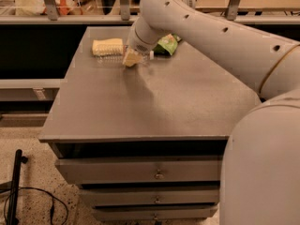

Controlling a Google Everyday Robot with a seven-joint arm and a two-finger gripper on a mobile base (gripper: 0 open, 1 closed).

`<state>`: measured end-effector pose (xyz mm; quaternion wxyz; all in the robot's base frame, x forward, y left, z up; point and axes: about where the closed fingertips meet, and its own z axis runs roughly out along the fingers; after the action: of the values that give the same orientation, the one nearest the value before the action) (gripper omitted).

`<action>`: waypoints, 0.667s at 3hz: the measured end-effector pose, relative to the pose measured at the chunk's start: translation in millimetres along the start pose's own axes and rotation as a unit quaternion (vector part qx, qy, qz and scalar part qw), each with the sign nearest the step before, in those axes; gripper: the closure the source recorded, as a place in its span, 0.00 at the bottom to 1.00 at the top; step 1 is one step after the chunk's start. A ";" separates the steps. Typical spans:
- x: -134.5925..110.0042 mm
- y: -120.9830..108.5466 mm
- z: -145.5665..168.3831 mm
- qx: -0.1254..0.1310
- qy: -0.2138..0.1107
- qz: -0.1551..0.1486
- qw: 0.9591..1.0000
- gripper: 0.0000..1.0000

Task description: Move water bottle near sponge

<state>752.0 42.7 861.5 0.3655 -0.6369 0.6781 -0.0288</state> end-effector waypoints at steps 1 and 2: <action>0.0 -1.1 1.0 -0.004 -0.001 -0.010 1.000 0.16; 0.9 -1.3 -0.6 -0.008 -0.002 -0.018 1.000 0.00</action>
Offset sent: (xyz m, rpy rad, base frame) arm 0.0005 -0.0065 0.0059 -0.0237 -0.0077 0.0506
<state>752.9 41.4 862.1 0.3612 -0.6520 0.6660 -0.0288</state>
